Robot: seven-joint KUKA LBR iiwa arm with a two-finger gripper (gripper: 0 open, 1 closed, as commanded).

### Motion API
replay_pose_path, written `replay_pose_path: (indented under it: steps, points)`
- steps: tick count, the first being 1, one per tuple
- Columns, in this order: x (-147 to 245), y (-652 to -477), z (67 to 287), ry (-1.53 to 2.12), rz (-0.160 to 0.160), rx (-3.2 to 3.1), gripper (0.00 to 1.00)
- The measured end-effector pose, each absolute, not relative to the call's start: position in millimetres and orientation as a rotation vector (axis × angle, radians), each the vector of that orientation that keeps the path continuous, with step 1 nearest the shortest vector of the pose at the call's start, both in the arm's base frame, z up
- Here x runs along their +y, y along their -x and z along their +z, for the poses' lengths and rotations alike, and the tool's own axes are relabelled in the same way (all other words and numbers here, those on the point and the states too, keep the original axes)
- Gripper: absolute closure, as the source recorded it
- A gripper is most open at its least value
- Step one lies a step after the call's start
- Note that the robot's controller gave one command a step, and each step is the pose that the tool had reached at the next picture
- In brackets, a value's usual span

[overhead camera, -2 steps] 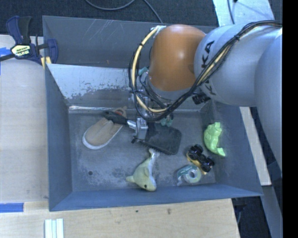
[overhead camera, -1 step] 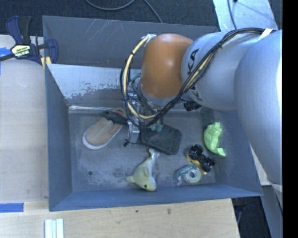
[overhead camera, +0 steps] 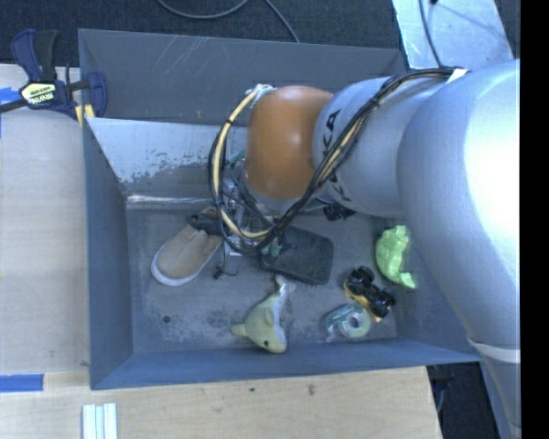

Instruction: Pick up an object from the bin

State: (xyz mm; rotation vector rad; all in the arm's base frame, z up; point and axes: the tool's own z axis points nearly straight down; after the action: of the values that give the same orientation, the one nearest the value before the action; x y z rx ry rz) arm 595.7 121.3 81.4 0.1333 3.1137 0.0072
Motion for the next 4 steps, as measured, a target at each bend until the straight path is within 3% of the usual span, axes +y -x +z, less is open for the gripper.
replay_pose_path:
  steps: [1, 3, 4]
  points:
    - [133, -603.2, 80, -0.188, 0.003, 3.112, 1.0]
    - [132, -603.1, 80, -0.186, 0.003, 3.112, 1.0]
    - [125, -583.0, 105, 0.124, -0.001, 3.116, 1.0]
